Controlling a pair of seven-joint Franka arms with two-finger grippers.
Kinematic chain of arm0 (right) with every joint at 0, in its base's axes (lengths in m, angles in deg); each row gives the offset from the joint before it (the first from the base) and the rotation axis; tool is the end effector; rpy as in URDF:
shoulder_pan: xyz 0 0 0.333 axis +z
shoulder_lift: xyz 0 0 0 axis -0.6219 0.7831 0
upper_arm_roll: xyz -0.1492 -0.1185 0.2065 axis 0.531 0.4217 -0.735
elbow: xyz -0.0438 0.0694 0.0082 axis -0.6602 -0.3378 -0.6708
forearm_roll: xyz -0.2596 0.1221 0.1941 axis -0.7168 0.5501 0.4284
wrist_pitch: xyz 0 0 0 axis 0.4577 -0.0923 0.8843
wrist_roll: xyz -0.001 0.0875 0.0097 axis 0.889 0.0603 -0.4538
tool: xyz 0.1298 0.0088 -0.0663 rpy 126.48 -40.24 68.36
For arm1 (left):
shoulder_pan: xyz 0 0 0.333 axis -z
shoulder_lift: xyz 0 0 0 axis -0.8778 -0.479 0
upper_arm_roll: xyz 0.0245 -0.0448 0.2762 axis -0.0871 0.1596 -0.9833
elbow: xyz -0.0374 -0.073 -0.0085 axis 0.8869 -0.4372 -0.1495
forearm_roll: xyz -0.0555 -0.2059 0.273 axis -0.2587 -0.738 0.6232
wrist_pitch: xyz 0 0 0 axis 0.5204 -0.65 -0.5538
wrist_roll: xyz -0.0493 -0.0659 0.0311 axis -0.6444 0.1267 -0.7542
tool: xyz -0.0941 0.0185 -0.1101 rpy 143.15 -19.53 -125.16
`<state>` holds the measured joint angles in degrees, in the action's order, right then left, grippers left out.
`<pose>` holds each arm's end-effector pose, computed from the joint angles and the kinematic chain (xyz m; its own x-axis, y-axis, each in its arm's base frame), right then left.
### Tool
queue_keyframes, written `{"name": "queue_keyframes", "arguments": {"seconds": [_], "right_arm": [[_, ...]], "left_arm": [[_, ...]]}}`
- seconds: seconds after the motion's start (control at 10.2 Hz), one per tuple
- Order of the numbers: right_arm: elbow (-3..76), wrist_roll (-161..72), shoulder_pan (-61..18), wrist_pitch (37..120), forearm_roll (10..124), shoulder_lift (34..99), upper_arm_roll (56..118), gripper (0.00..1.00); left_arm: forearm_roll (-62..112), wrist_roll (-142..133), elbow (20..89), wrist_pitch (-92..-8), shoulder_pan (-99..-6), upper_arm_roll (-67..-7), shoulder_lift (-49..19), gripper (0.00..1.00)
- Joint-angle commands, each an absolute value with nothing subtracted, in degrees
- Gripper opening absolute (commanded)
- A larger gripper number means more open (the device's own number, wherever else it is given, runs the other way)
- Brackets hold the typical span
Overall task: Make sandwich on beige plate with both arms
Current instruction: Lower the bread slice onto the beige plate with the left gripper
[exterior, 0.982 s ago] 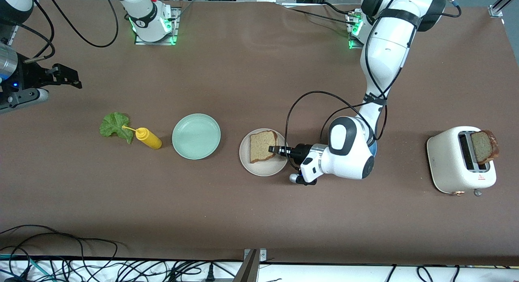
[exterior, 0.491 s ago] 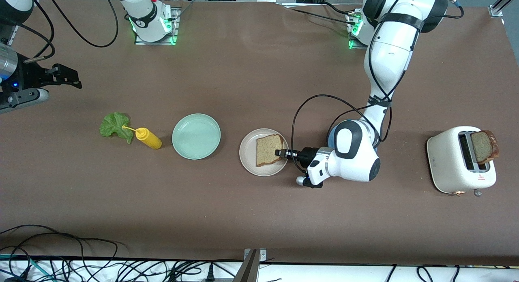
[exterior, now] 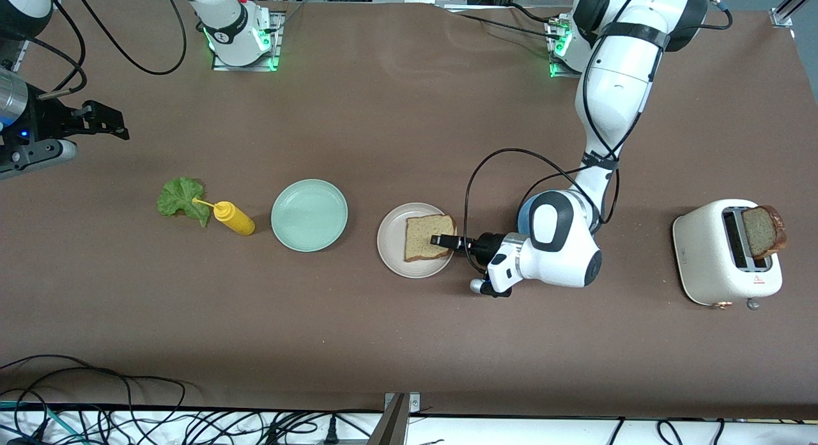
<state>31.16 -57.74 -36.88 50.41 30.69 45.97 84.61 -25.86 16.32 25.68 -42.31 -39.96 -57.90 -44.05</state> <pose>0.5051 -0.0110 0.4924 0.9443 0.2913 -0.1532 0.2859 -0.9566 -0.0566 0.6038 -0.3137 0.1797 0.9592 -0.1824 -0.2161 0.0512 -0.6397 0.7669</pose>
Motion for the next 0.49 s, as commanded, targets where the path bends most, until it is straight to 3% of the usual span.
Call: {"name": "queue_keyframes", "arguments": {"seconds": [0.0, 0.39], "right_arm": [[29.73, -58.55, -37.31, 49.65, 31.70, 46.39, 84.51, 1.00], [29.81, -58.55, -37.31, 49.47, 31.70, 46.39, 84.51, 1.00]], "left_arm": [[-26.50, 17.55, 26.53, -42.27, -40.02, -59.61, -43.23, 1.00], [-19.73, 17.11, 26.01, -42.27, -40.20, -60.23, -42.52, 1.00]]}}
